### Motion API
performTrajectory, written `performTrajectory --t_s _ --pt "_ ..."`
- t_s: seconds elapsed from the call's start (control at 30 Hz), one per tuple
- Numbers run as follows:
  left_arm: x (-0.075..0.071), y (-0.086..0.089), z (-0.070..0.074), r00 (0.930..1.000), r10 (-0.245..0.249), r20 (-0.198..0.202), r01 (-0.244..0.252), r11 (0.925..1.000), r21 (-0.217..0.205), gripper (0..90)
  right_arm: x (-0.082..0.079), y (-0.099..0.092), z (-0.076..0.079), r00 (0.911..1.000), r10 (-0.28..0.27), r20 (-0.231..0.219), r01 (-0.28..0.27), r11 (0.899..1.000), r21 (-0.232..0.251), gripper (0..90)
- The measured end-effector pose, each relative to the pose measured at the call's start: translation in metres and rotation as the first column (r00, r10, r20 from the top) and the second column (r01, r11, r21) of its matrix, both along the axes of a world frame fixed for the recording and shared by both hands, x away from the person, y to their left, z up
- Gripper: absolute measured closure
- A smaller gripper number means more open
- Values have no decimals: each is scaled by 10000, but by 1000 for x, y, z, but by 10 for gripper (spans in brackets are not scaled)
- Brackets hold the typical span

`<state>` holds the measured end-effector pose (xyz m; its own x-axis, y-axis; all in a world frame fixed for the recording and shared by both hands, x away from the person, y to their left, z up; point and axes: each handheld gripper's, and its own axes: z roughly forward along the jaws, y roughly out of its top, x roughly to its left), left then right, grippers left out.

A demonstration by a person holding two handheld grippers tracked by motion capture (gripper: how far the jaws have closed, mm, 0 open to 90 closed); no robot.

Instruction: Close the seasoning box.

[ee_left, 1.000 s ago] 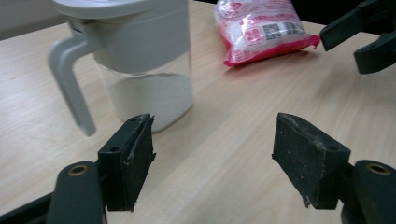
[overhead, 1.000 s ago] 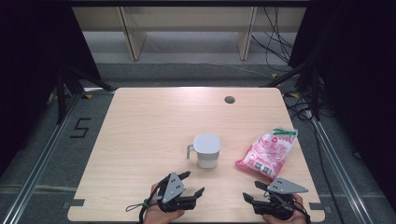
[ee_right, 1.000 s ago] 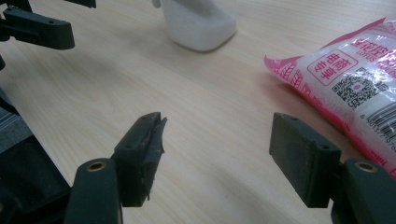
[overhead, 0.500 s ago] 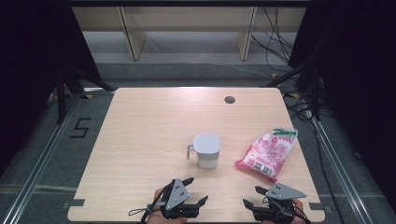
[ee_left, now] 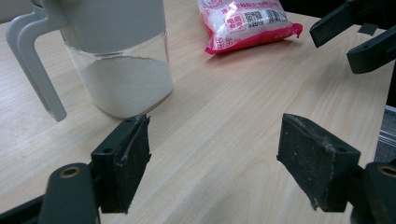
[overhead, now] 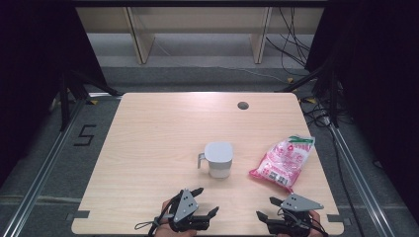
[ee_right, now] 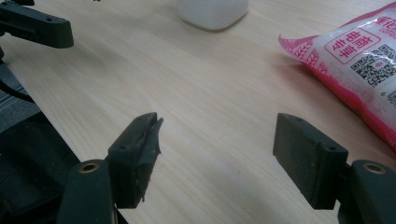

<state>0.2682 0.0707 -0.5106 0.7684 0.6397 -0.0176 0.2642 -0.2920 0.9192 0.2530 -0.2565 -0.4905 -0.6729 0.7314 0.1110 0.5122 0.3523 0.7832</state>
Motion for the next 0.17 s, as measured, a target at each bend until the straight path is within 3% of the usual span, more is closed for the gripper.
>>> performTrajectory --t_s 0.07,0.1,0.17 --pt "1 1 0 9999 0 173 1 10000 -43 244 0 0 0 10000 24 11 -24 10000 -14 321" --pt "0 1 0 10000 79 -23 -79 9999 -101 244 1 0 0 10000 61 19 -61 10000 -31 321" --pt "1 1 0 10000 95 3 -95 9998 -199 244 1 0 0 10000 36 29 -36 10000 -21 321"
